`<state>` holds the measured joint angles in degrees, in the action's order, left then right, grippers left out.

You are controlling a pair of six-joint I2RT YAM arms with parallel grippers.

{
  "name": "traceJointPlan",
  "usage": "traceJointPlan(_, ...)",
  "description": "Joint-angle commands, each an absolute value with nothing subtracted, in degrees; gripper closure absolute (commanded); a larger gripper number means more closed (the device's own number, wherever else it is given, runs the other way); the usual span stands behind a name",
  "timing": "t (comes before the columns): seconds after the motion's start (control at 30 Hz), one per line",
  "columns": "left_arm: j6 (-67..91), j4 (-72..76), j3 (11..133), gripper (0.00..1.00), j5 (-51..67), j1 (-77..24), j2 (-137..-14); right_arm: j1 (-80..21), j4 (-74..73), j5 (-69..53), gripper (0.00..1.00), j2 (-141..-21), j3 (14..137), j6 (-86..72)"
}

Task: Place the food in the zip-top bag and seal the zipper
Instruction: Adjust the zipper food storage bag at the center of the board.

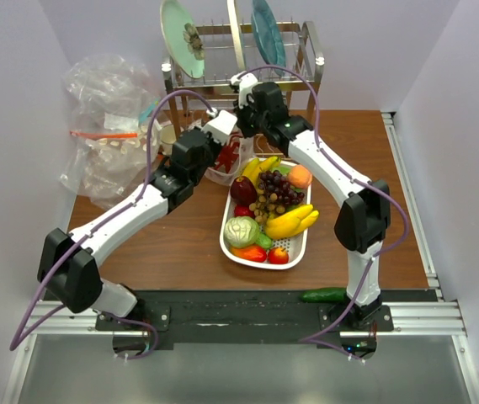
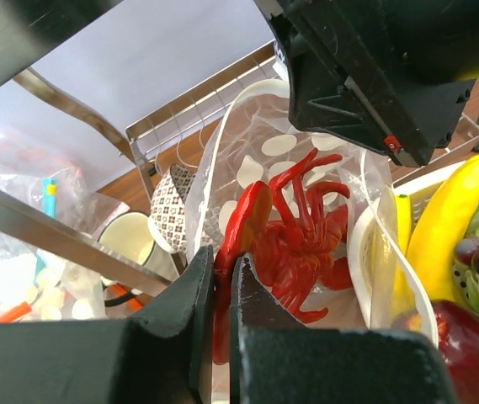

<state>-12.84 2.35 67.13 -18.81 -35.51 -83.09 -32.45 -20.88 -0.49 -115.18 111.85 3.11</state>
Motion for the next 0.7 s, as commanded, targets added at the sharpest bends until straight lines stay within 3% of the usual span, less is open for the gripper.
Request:
traceJointPlan(0.0,-9.3,-4.0,64.9,0.95,-13.3,-35.2,-88.8,-32.1,-19.2,0.9,0.96,-116.4,115.9,3.3)
traceJointPlan(0.07,-8.5,-5.7,65.7,0.86,-11.9,-35.2,-90.4,-32.1,-20.0,0.9,0.96,-116.7,117.0,3.3)
traceJointPlan(0.2,-8.0,-8.3,66.5,0.56,-10.5,-35.2,-91.5,-31.9,-20.8,0.7,0.96,-117.2,117.9,3.3)
traceJointPlan(0.3,-7.2,-8.7,66.6,0.45,-11.1,-35.2,-88.9,-31.8,-21.3,0.4,0.96,-117.5,118.4,3.3)
traceJointPlan(0.4,-7.3,-10.4,66.9,0.37,-11.9,-35.2,-85.9,-31.6,-21.7,0.6,0.96,-117.3,118.4,3.3)
traceJointPlan(0.67,-7.0,-14.7,71.2,0.35,-10.6,-35.1,-80.4,-31.5,-21.1,0.3,0.96,-116.9,116.8,3.0)
